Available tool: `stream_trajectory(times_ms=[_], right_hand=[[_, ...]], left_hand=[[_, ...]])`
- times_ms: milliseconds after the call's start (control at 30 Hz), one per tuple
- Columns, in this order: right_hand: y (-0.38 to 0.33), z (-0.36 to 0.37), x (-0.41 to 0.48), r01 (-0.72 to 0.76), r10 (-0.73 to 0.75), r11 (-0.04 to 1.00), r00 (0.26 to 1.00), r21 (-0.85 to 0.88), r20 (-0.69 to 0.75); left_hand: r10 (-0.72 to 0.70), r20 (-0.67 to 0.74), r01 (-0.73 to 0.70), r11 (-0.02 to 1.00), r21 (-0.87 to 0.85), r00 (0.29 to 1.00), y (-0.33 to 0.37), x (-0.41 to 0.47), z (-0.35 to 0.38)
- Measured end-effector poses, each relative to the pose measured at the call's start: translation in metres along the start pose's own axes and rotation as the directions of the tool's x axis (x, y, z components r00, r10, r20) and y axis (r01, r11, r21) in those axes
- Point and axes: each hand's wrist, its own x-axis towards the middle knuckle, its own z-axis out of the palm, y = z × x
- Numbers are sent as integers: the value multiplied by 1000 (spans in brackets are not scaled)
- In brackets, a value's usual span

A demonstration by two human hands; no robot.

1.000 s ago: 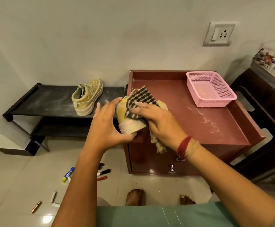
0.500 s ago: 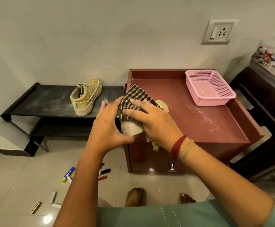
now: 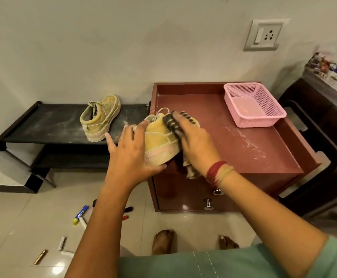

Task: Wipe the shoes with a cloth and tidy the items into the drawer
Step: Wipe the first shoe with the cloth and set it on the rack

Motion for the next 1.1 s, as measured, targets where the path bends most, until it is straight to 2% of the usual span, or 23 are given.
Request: stream_trajectory(times_ms=[133,167,200,300,333,367,433,500,533,567,633,667,800,833,933,1067,1100], right_hand=[[-17,10,-12,245,-241,969,966,-34,92],[-12,12,-10,251,-250,968,962,-2,109],[-5,14,-6,193,-198,980,973,53,117],[19,17,8,-155,138,966,986,208,91],[24,16,11,-236,221,941,971,241,86],[25,14,10,-250,238,927,968,279,76],[19,9,2,-93,74,924,995,371,65],[12,7,-11,123,-172,939,976,321,132],[17,7,-12,167,-212,950,965,264,155],[23,5,-9,145,-178,963,975,227,135],[32,-3,-2,-21,13,978,999,208,38],[34,-5,-2,-57,51,978,998,202,36],[25,-2,-18,191,-230,956,959,222,163],[30,-2,-15,168,-201,965,967,204,154],[39,-8,-6,-20,9,987,998,157,68],[28,-11,-20,170,-185,979,971,110,152],[30,-11,-20,174,-182,982,972,68,148]], left_hand=[[-64,-22,62,995,-76,998,-4,3,2],[-68,-22,65,991,-120,997,-6,3,1],[-66,-22,62,986,-155,998,-7,3,0],[-20,-26,15,985,-171,999,-4,1,0],[7,-31,-12,986,-164,1000,-3,0,2],[25,-31,-30,985,-168,999,-3,-1,3],[23,-21,-27,977,-213,1000,-4,-1,4],[-7,-3,6,966,-257,1000,-8,3,1],[-16,4,17,965,-261,1000,-9,3,0],[-14,5,15,964,-264,1000,-10,4,0],[14,5,-13,966,-257,1000,-9,5,0],[22,5,-20,970,-244,1000,-8,5,0],[-5,-2,4,963,-268,1000,-11,5,0],[-9,6,11,963,-269,1000,-11,6,0],[-6,23,11,964,-264,1000,-9,5,-1],[-1,32,10,961,-277,999,-7,4,-2],[-7,42,19,959,-284,999,-7,5,-3]])
